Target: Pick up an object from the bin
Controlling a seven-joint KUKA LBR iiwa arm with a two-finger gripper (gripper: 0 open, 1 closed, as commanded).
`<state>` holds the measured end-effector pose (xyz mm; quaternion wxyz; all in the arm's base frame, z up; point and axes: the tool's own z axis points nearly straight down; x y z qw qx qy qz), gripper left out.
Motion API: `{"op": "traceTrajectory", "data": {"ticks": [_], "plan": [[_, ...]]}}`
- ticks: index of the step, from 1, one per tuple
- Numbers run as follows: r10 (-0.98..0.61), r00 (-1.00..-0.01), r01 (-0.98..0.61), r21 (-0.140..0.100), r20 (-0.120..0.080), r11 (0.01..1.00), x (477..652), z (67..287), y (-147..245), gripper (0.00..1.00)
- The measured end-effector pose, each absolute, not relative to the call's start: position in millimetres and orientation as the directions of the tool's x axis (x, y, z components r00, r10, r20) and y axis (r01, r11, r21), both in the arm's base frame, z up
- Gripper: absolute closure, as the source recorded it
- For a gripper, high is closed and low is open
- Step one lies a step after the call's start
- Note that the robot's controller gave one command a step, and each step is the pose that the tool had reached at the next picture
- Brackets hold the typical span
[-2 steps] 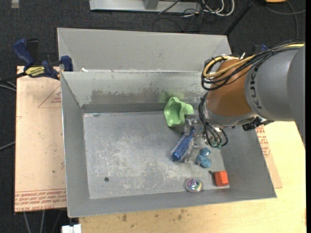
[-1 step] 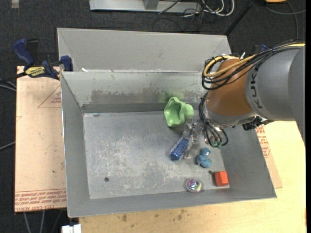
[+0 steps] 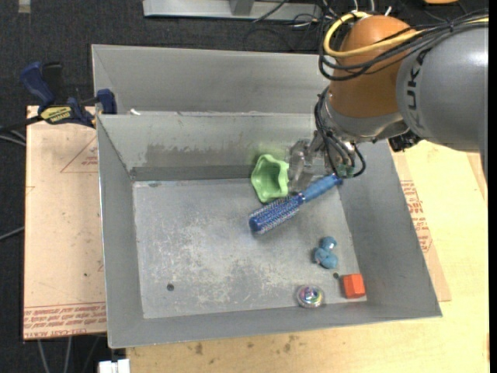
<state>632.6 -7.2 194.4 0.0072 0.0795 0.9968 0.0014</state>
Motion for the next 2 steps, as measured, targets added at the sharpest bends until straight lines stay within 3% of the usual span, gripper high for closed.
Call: {"op": "traceTrajectory", "data": {"ticks": [1,2], "plan": [[-0.057,-0.998,-0.057,0.002,-0.003,0.998,625.5,191.8,43.9,1.00],[-0.056,-0.998,-0.056,0.001,-0.003,0.998,625.6,191.8,42.6,0.00]]}}
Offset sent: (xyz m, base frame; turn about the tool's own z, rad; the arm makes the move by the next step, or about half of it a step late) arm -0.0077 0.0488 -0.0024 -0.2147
